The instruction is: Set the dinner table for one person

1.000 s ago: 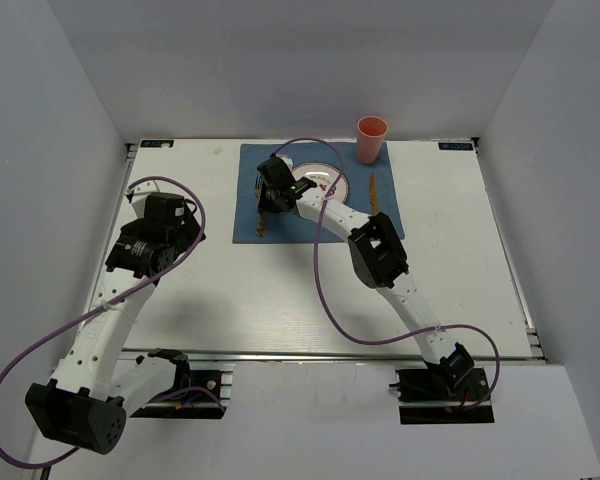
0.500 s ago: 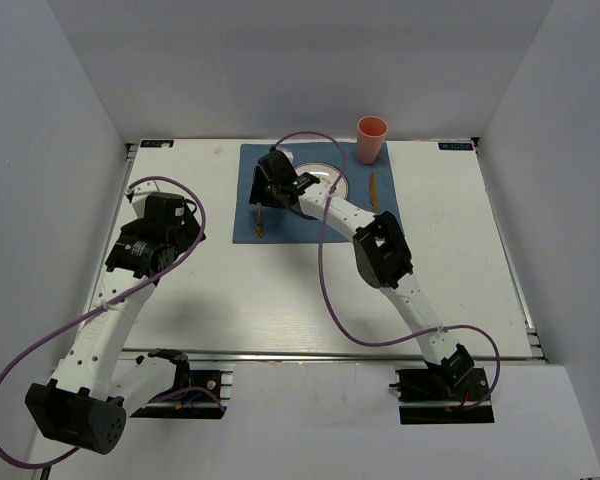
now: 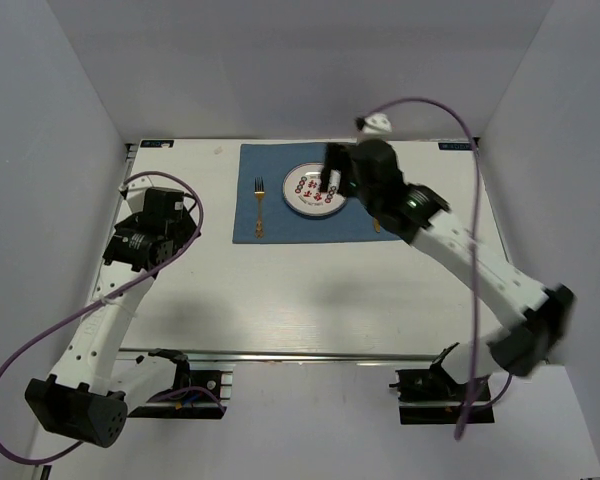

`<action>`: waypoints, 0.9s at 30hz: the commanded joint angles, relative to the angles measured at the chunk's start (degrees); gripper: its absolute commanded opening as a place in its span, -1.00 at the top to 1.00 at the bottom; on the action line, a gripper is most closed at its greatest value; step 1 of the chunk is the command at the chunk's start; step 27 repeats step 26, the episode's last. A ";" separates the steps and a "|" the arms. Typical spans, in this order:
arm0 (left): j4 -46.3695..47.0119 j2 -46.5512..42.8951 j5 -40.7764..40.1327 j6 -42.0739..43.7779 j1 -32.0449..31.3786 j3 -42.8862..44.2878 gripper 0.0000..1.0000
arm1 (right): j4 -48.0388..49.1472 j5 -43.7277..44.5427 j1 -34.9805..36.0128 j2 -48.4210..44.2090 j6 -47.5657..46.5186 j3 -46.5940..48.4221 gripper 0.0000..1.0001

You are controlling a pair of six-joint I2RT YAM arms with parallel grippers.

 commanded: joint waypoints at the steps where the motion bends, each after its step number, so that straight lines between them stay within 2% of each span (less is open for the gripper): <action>1: -4.67 -0.64 -3.67 -1.52 0.29 6.43 -0.96 | -5.05 11.59 -0.22 -12.98 -5.82 -15.91 -0.79; 6: -7.92 -3.71 -2.96 -1.17 0.29 12.31 -0.96 | -15.85 17.39 -0.40 -34.06 -2.57 -25.60 -0.79; 12: -12.48 -9.24 -5.68 -0.29 0.29 15.83 -0.96 | -30.01 18.54 -0.14 -44.72 3.49 -22.28 -0.79; 20: -13.73 -17.42 -3.32 0.33 -0.24 12.41 -0.96 | -35.99 20.11 -0.22 -48.34 3.59 -21.39 -0.79; 27: -13.90 -17.78 -2.79 0.59 -0.24 11.88 -0.96 | -35.56 21.26 -0.31 -48.08 3.32 -21.04 -0.79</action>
